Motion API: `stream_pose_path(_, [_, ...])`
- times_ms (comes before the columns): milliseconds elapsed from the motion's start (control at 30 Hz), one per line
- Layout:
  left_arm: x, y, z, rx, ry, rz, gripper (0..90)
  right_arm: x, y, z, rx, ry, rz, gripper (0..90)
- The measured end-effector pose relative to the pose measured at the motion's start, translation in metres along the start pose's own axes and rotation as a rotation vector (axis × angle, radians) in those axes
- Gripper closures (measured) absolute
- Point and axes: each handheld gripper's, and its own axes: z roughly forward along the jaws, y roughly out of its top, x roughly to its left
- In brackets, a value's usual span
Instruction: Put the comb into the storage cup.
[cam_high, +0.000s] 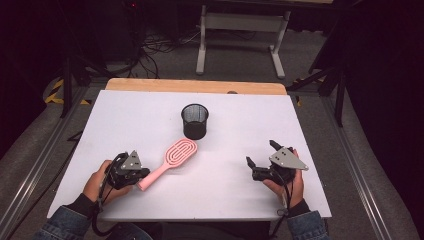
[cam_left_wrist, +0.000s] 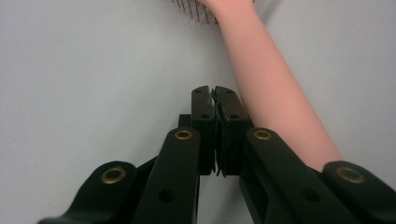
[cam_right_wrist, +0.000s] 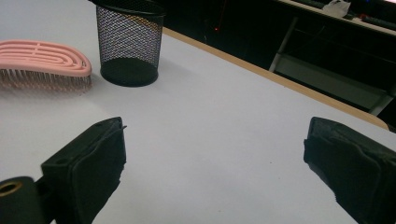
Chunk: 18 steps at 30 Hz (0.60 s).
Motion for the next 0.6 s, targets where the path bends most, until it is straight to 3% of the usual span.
stream_pose_path(400, [0.009, 0.000, -0.013, -0.033, 0.029, -0.039, 76.5, 0.000, 0.000, 0.001, 0.010, -0.008, 0.000, 6.4])
stream_pose_path(600, [0.011, 0.004, -0.017, -0.042, 0.057, -0.058, 62.3, 0.000, 0.000, 0.001, 0.015, -0.018, -0.004, 6.6])
